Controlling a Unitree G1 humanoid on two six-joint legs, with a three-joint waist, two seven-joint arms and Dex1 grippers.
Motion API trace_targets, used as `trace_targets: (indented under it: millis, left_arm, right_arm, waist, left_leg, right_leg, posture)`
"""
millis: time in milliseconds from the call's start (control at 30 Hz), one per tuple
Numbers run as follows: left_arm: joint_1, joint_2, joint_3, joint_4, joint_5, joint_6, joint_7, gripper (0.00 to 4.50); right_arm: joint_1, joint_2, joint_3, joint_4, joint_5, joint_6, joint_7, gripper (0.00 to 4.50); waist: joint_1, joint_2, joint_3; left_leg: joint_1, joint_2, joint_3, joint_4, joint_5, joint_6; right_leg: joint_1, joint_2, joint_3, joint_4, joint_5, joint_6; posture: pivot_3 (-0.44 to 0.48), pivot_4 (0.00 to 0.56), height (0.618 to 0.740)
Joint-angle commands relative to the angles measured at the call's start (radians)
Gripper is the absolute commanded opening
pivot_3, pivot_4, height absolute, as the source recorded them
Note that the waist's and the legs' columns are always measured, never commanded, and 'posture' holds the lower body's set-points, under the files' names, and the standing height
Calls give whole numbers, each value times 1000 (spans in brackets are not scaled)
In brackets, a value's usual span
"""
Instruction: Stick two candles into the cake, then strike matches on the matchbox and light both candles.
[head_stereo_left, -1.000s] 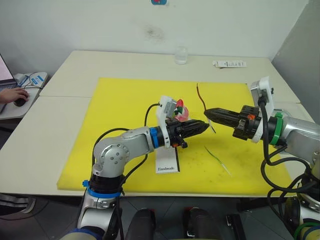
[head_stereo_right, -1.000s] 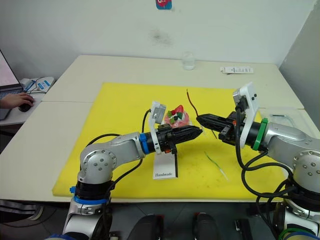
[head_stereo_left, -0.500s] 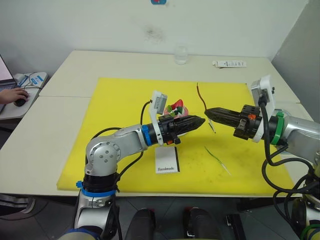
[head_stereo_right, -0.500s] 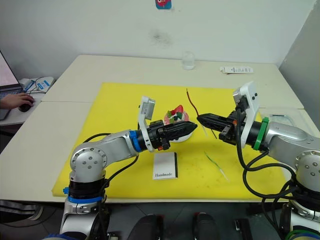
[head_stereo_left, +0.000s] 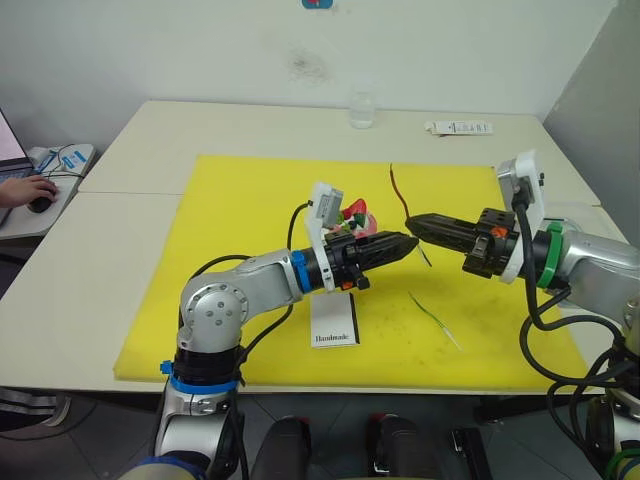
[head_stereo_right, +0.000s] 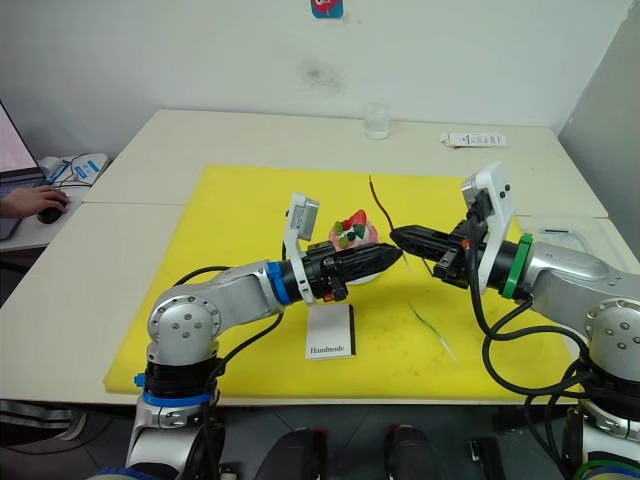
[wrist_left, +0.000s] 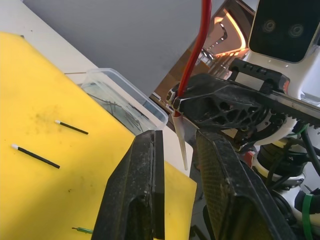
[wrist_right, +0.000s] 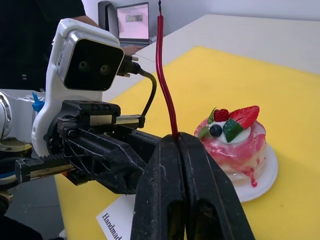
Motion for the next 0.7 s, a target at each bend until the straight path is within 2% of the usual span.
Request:
trace_targets:
  millis: [33, 200, 700]
  left_arm:
    - [-23, 0, -8, -23, 5, -26, -7, 1301]
    - [-14, 17, -22, -28, 26, -33, -22, 1301]
    - [-6, -17, -26, -41, 32, -70, -11, 1301]
  right_arm:
    - [-10, -17, -2, -8, 37, -23, -7, 0]
    - [-11, -25, 1, -4, 54, -33, -22, 0]
    - [2, -51, 20, 0, 67, -59, -30, 0]
  waist:
    - [0, 0, 0]
    - [0, 0, 0]
    - [0, 0, 0]
  left_leg:
    - [0, 0, 0, 0, 0, 0]
    - [0, 0, 0, 0, 0, 0]
    - [-6, 0, -1, 0, 0, 0]
  right_leg:
    - [0, 0, 0, 0, 0, 0]
    - [0, 0, 0, 0, 0, 0]
    - [-5, 0, 0, 0, 0, 0]
  posture:
    - [0, 150, 740]
    - [0, 150, 740]
    - [0, 150, 740]
